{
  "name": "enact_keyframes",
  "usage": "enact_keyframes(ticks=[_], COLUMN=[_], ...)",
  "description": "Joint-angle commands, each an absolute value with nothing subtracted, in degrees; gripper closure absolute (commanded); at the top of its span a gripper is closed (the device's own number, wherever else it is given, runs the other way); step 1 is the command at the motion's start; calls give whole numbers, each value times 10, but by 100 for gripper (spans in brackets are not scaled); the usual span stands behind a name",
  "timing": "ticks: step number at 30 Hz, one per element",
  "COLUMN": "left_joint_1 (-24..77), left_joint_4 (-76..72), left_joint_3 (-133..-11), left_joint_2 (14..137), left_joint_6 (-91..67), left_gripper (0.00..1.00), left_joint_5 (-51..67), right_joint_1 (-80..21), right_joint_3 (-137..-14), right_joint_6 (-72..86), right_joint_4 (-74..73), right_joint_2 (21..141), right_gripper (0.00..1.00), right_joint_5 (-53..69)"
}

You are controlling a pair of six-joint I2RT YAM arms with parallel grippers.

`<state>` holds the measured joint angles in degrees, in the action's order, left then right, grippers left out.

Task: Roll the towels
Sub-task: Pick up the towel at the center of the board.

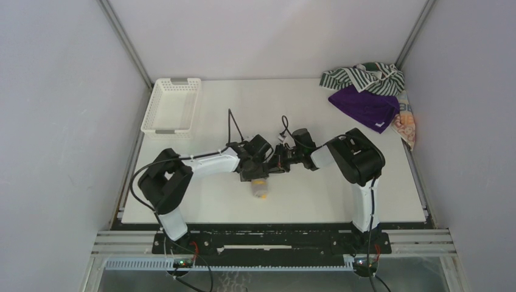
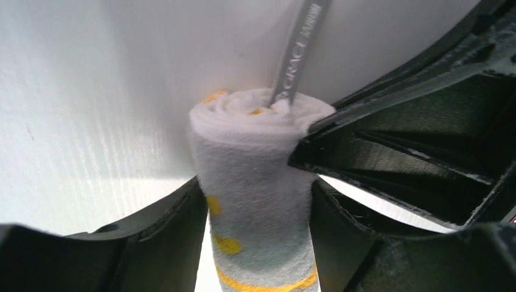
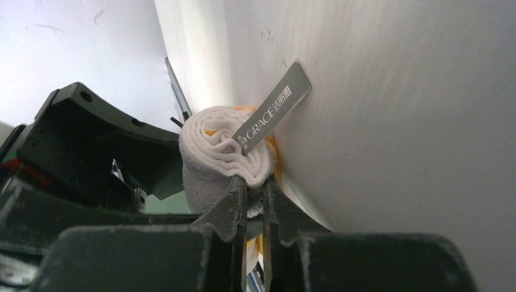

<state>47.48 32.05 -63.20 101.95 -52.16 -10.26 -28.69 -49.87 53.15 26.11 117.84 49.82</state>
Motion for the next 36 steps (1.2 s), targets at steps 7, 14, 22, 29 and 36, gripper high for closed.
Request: enact_keyframes(ticks=[7,14,22,29,36], left_joint_1=[437,411,410,411,410], left_joint_4=[190,113,77,107,190], left_joint_3=[-514,-461,-440,-452,-486], left_joint_2=[919,918,927,940,920], left_joint_6=[-594,-616,-627,-609,-575], left_gripper=[32,35,47,65,73], left_joint_5=[23,75,91,75,10], right_joint_1=[-301,-301,-302,-301,-288], right_joint_3=[-475,-475,-475,-475,-476], right_joint_6=[483,479,482,479,468], right_joint_4=[215,217,224,228,195], right_joint_2=[1197,1201,1208,1194,1103], right_gripper=[100,100,100,99,73], right_joint_5=[421,423,423,431,431])
